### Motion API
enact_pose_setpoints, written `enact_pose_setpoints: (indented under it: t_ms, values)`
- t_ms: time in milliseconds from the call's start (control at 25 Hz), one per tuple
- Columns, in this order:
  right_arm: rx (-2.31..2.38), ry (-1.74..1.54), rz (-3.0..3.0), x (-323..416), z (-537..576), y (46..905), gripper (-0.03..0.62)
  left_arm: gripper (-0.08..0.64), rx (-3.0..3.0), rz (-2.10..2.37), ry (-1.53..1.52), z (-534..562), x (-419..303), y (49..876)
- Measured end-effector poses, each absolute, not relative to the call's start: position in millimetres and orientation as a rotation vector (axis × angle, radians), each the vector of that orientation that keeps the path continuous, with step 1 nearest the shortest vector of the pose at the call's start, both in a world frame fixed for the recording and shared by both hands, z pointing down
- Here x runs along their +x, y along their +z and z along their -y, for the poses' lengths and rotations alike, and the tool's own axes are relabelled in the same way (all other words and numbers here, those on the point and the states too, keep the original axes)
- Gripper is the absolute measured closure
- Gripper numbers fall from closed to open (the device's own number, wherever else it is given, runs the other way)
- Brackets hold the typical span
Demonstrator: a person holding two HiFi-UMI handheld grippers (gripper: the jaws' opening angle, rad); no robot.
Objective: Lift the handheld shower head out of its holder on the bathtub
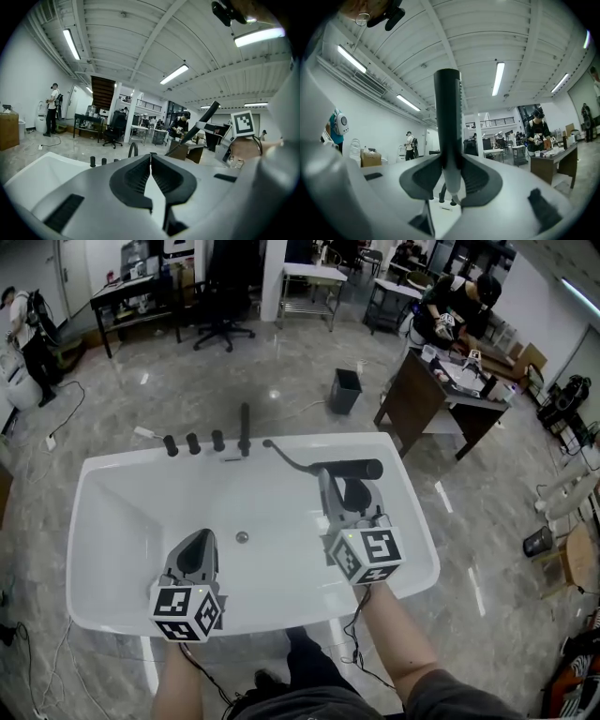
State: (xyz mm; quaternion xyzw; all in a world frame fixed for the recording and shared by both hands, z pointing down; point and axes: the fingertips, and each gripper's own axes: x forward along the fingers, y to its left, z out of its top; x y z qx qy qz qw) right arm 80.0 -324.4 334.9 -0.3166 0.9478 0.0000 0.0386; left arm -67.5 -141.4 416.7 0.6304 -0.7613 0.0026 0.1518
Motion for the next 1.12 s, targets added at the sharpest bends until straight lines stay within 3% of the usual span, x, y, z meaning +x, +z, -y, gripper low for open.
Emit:
enact_pose_setpoints:
  t_ms: [560, 1120]
  values:
    - [-1.137, -0.073, -2.920, 159, 199, 376, 0.457, 0.543, 1.896, 2.135, -0.013, 34, -23, 409]
    - [-1.204, -0.168, -2.951, 169, 184, 406, 0.457, 0.543, 1.879, 2.132, -0.029, 17, -21, 409]
